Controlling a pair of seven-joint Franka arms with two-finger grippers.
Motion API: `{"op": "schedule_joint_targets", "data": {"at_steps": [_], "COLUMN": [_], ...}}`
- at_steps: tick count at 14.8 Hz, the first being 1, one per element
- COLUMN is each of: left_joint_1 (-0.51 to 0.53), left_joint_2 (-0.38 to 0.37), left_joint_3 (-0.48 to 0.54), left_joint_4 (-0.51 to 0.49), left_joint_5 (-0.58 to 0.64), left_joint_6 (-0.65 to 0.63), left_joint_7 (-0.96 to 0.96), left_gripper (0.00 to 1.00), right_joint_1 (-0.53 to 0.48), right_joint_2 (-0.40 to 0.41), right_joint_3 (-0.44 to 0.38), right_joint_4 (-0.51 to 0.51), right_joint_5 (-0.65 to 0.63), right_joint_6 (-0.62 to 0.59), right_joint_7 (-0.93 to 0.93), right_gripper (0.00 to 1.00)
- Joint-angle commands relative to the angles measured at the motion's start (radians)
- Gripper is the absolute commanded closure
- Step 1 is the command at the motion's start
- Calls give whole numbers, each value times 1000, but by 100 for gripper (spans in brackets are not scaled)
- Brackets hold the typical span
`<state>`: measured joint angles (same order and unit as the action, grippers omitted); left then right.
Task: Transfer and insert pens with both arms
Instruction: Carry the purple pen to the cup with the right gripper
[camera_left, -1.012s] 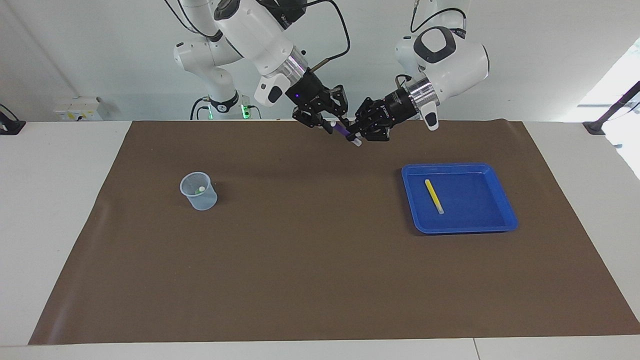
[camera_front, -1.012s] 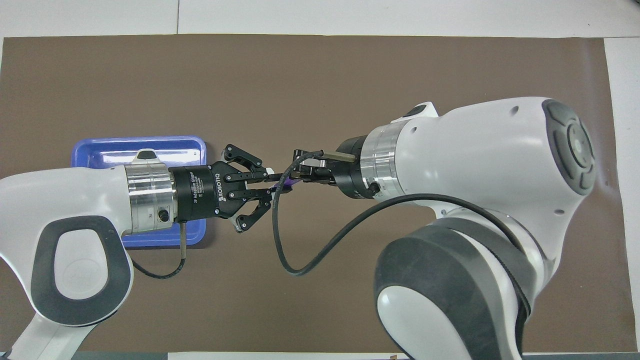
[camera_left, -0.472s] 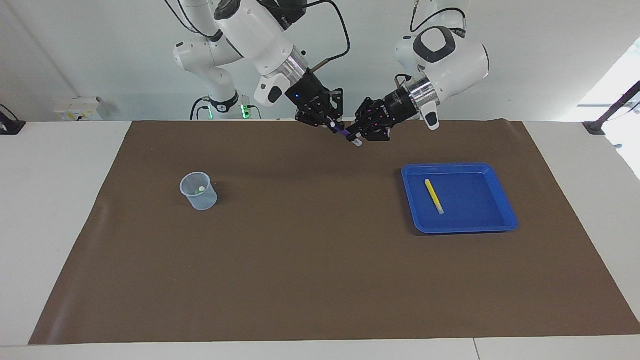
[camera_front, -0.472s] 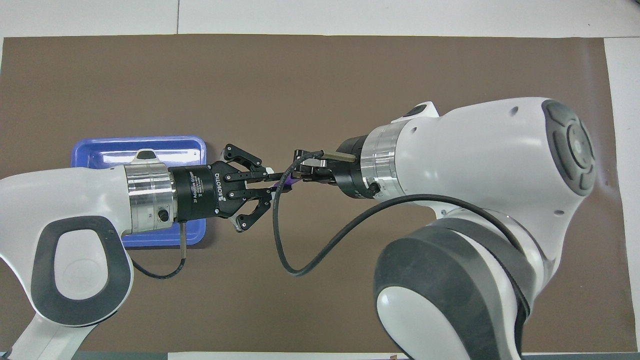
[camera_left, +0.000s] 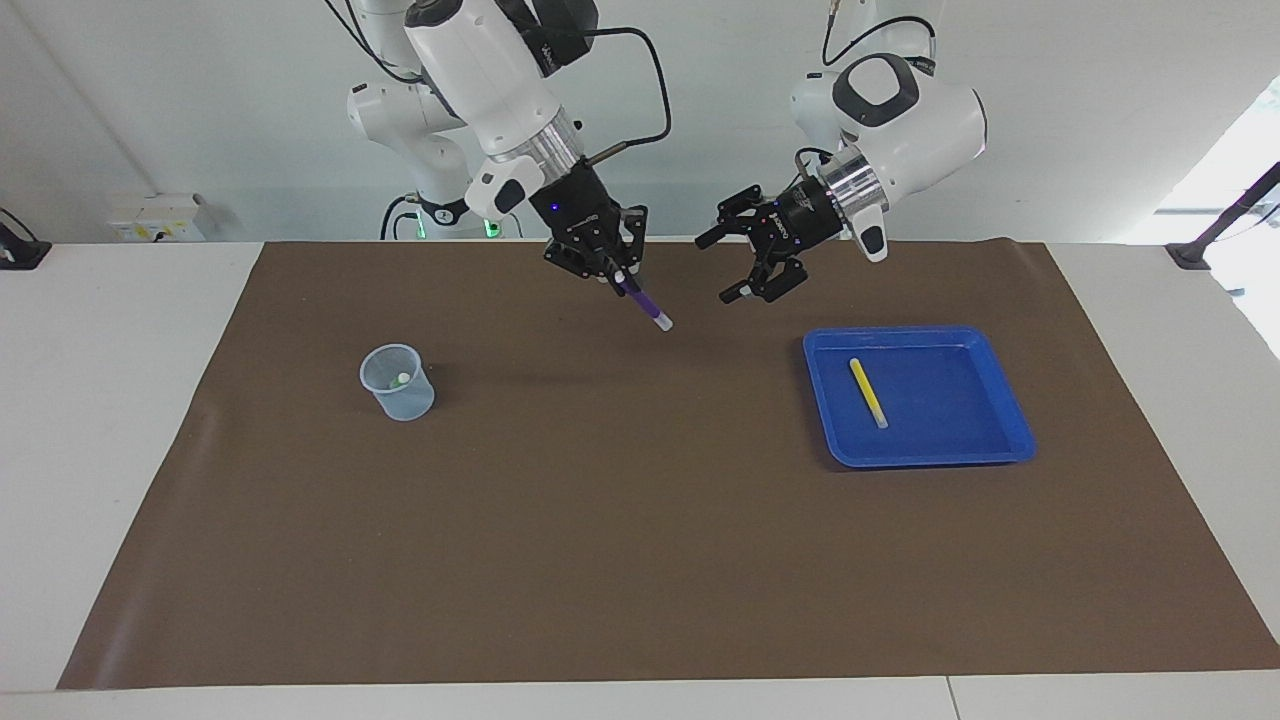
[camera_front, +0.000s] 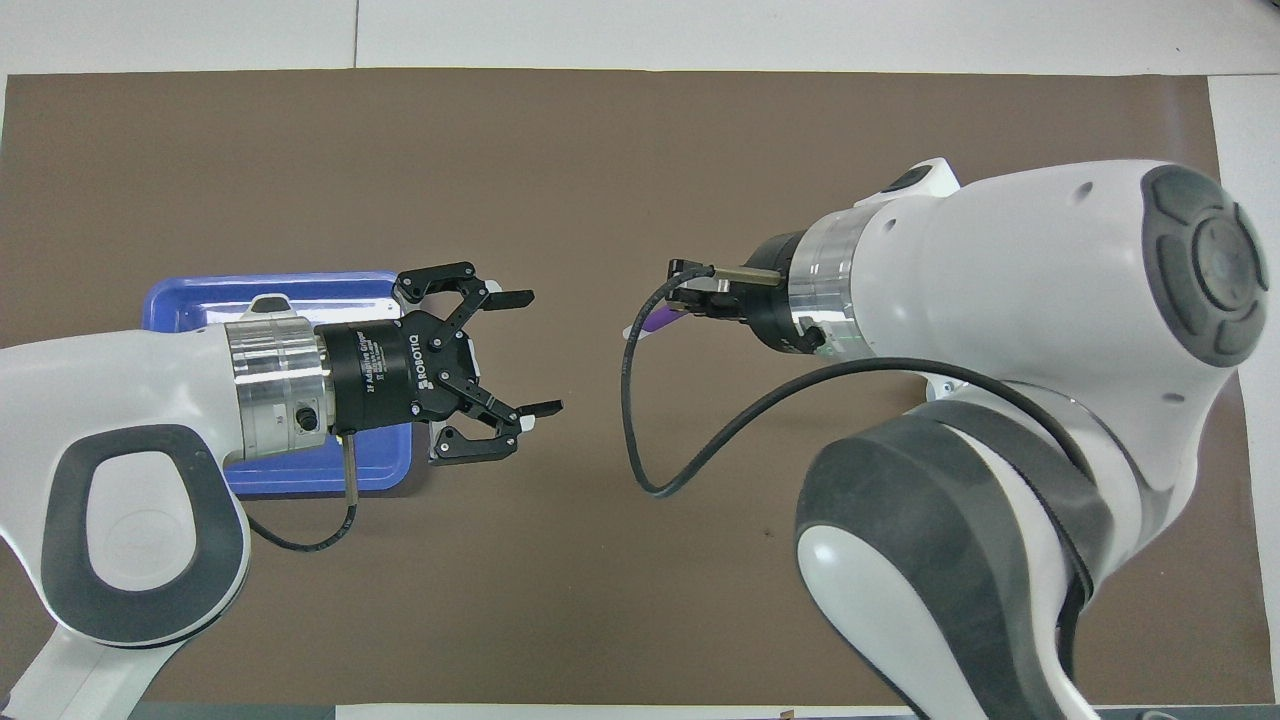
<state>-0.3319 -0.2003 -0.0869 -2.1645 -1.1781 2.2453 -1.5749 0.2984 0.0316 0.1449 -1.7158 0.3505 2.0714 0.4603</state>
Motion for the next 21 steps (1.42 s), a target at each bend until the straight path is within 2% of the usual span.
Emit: {"op": "schedule_joint_targets", "data": {"at_steps": [1,3,6,8,11,14,17,21], "left_joint_1": [48,60,126,212,267,307,349,410], "left_joint_2": [-22,-22,-21,-25,-25,-25,-19,36], "left_joint_3": [3,3,3,3,3,4,3,3], "left_joint_4": [-21,-20,-18,-17,-9,-15,-18,-23], "left_joint_5": [94,223,248,256,368,400,530,569], "left_joint_6": [3,3,-4,-70,-113,-113,-119,-102], "left_joint_7": [-19,-19,-19,-17,41,177,303,638], "left_gripper": [0,0,0,0,0,0,0,0], "right_joint_1": [-70,-119,-201,-270,-358,-410,-444,-462], "right_joint_2": [-35,-56,-91,-108,-154,-191,-223,-237], "right_joint_3": [9,9,9,9,9,9,9,9], "right_joint_4": [-19,-37,-111,-152,-244,-323,-381,-424], "right_joint_5": [-59,-100,-148,-165,-206,-283,-340,-375], "right_joint_6": [-86,-137,-145,-145,-157,-157,-157,-125], "right_joint_7": [-17,-35,-116,-202,-311,-376,-413,-426], "right_gripper": [100,100,100,100,100,100,100,100]}}
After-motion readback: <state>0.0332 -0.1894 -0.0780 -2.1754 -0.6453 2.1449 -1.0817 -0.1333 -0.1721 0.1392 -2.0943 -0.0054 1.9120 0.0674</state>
